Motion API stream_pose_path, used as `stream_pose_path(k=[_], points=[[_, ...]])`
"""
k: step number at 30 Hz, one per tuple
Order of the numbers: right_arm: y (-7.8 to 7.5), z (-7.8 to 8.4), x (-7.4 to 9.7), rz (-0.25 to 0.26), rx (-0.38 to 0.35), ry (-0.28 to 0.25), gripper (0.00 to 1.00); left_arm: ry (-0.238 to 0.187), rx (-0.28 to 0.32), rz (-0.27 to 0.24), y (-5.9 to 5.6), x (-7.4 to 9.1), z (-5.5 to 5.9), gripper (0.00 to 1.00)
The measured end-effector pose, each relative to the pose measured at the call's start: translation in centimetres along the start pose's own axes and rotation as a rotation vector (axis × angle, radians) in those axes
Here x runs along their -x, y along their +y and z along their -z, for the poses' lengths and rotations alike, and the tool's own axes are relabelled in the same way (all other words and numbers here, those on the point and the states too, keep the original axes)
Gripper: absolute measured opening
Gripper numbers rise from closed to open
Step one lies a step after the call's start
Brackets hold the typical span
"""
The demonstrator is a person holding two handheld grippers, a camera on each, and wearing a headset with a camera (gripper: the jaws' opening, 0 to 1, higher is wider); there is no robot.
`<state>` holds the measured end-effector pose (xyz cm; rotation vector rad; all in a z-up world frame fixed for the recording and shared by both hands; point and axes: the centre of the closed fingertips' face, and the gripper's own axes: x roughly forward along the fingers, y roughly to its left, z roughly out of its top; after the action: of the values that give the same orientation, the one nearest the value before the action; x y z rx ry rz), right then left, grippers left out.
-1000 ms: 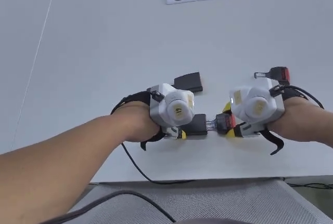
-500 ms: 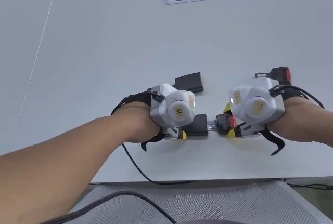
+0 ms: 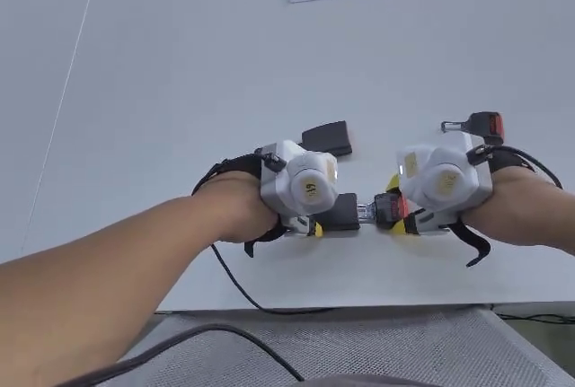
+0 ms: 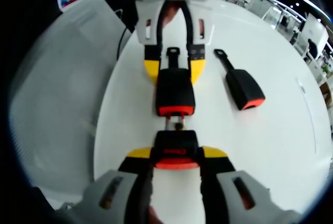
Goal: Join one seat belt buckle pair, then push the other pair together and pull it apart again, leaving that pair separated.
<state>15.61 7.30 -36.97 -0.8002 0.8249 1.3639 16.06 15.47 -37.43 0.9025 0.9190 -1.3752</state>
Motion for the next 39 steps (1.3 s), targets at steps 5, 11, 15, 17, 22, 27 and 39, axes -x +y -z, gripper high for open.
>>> stream_pose_path(k=[5,11,15,17,22,27,39], points=[[-0.05,0.05,-0.03,-0.002,-0.001,0.003,0.34,0.008,0.003,0.002,0.02,-0.01,-0.03,0.32],[-0.03,0.05,-0.04,0.002,-0.004,0.005,0.34,0.006,0.003,0.003,-0.02,0.02,-0.04,0.32],[-0.04,0.08,-0.05,-0.004,-0.012,0.003,0.34,0.010,0.006,0.003,-0.03,0.00,-0.05,0.31],[-0.06,0.10,-0.08,-0.006,-0.014,0.002,0.33,0.011,0.006,0.004,-0.02,-0.01,-0.05,0.31],[-0.04,0.08,-0.12,-0.003,-0.016,0.003,0.33,0.011,0.004,0.002,-0.04,-0.04,-0.03,0.31],[-0.06,0.07,-0.34,-0.009,-0.024,0.007,0.33,0.012,0.006,0.003,-0.04,-0.08,-0.04,0.31],[-0.11,0.05,-0.37,0.007,-0.019,0.016,0.33,0.021,0.008,0.003,0.03,-0.10,-0.02,0.30]])
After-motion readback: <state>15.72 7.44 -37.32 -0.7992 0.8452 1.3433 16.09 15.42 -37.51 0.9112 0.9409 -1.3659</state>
